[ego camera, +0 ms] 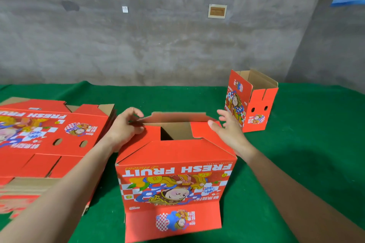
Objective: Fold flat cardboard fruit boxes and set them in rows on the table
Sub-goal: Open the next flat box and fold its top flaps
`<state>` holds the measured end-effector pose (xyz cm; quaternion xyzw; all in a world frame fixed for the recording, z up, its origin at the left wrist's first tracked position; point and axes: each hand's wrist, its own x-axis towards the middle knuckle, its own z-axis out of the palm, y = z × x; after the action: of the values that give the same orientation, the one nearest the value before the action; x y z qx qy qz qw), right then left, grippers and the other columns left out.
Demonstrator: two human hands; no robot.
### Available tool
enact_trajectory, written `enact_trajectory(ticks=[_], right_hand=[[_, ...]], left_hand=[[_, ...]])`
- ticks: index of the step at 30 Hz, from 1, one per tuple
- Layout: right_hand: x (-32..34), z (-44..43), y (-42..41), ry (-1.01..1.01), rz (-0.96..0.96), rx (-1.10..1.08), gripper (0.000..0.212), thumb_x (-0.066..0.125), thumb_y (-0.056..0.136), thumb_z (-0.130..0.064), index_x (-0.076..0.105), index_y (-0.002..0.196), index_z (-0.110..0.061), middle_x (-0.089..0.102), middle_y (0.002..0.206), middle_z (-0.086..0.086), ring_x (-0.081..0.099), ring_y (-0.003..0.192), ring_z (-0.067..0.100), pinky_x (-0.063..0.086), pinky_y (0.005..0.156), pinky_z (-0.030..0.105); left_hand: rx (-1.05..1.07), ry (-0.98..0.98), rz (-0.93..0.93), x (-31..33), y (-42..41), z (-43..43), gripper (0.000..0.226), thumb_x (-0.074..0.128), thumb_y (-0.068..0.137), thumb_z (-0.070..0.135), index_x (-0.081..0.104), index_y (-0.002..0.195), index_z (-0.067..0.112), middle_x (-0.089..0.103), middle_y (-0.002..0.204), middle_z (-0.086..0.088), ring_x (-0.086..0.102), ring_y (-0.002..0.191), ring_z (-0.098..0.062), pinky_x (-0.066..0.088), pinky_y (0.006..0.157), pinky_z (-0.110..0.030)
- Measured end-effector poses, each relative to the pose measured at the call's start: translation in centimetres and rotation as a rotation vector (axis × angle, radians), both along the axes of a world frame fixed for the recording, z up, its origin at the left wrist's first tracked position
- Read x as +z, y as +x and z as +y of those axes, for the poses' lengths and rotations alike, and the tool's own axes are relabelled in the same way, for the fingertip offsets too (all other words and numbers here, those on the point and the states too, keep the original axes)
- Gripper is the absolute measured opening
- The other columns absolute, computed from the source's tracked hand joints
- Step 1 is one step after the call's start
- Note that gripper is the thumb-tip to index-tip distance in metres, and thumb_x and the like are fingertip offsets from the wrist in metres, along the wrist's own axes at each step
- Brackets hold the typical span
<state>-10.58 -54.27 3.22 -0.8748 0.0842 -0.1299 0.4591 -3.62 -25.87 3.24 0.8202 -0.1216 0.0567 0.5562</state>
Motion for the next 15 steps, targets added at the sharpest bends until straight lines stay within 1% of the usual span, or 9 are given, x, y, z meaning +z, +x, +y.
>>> enact_trajectory(ticks=[2,4,6,8,9,10,11,13,15], right_hand=[[0.1,0.4,0.5,0.079,0.140,0.123,0.048,0.037,0.099,-0.049,0.047,0.140,-0.026,0.028,0.154,-0.001,0.024,0.142,0.016,0.018,0.116,0.038],[0.1,0.5,0.6,0.147,0.179,0.179,0.049,0.028,0.100,-0.053,0.058,0.131,-0.029,0.026,0.155,-0.006,0.022,0.140,0.009,0.016,0.111,0.035],[0.3,0.3,0.5,0.150,0.157,0.167,0.042,0.038,0.098,-0.050,0.064,0.122,-0.028,0.038,0.148,-0.006,0.034,0.131,0.007,0.023,0.104,0.030],[0.5,0.2,0.5,0.076,0.150,0.176,0.030,0.056,0.092,-0.044,0.064,0.117,-0.030,0.046,0.141,-0.003,0.045,0.123,0.010,0.032,0.103,0.029],[0.4,0.0,0.5,0.022,0.162,0.177,0.033,0.063,0.088,-0.041,0.062,0.119,-0.032,0.046,0.137,-0.001,0.047,0.121,0.012,0.036,0.105,0.032],[0.4,-0.1,0.6,-0.030,0.184,0.171,0.042,0.068,0.084,-0.040,0.059,0.124,-0.033,0.042,0.136,0.000,0.047,0.121,0.015,0.038,0.106,0.036],[0.4,-0.1,0.6,-0.081,0.201,0.159,0.051,0.071,0.080,-0.039,0.055,0.128,-0.034,0.039,0.135,0.001,0.047,0.121,0.016,0.039,0.106,0.038],[0.3,0.1,0.7,-0.173,0.207,0.139,0.063,0.074,0.077,-0.038,0.048,0.135,-0.034,0.036,0.134,0.003,0.046,0.120,0.018,0.038,0.101,0.032],[0.2,0.2,0.9,-0.260,0.205,0.127,0.070,0.074,0.077,-0.040,0.043,0.139,-0.033,0.034,0.134,0.005,0.046,0.120,0.019,0.034,0.093,0.027]], left_hand=[[-0.021,-0.021,0.071,-0.3,-0.1,0.5,0.036,0.055,0.080,-0.020,0.063,0.073,0.015,0.063,0.078,-0.006,0.056,0.060,-0.009,0.047,0.052,-0.010],[-0.030,-0.109,0.200,-0.3,-0.4,1.0,0.036,0.048,0.084,-0.015,0.071,0.078,0.012,0.065,0.101,-0.009,0.061,0.071,-0.006,0.050,0.060,-0.015],[-0.097,-0.165,0.299,-0.4,-0.7,1.3,0.033,0.046,0.086,-0.004,0.073,0.094,0.011,0.058,0.120,-0.005,0.061,0.083,-0.001,0.047,0.067,-0.017],[-0.189,-0.132,0.334,-0.5,-1.2,1.2,0.019,0.056,0.090,0.012,0.070,0.103,0.016,0.064,0.112,-0.009,0.065,0.076,-0.006,0.050,0.063,-0.019],[-0.208,-0.068,0.315,-0.4,-1.4,1.1,0.020,0.063,0.088,0.018,0.067,0.108,0.019,0.067,0.103,-0.009,0.067,0.073,-0.008,0.052,0.061,-0.020],[-0.214,0.025,0.278,-0.4,-1.4,1.0,0.034,0.069,0.084,0.022,0.062,0.117,0.021,0.067,0.102,-0.007,0.068,0.076,-0.010,0.053,0.064,-0.022],[-0.211,0.128,0.243,-0.3,-1.2,0.9,0.051,0.074,0.080,0.023,0.055,0.127,0.021,0.065,0.107,-0.005,0.067,0.086,-0.013,0.054,0.073,-0.025],[-0.156,0.291,0.206,-0.2,-0.8,0.5,0.076,0.079,0.074,0.028,0.042,0.140,0.020,0.058,0.123,-0.004,0.060,0.105,-0.018,0.048,0.092,-0.030],[-0.084,0.384,0.190,0.0,-0.4,0.1,0.082,0.083,0.069,0.032,0.043,0.139,0.016,0.057,0.123,-0.005,0.056,0.105,-0.018,0.043,0.091,-0.028]])
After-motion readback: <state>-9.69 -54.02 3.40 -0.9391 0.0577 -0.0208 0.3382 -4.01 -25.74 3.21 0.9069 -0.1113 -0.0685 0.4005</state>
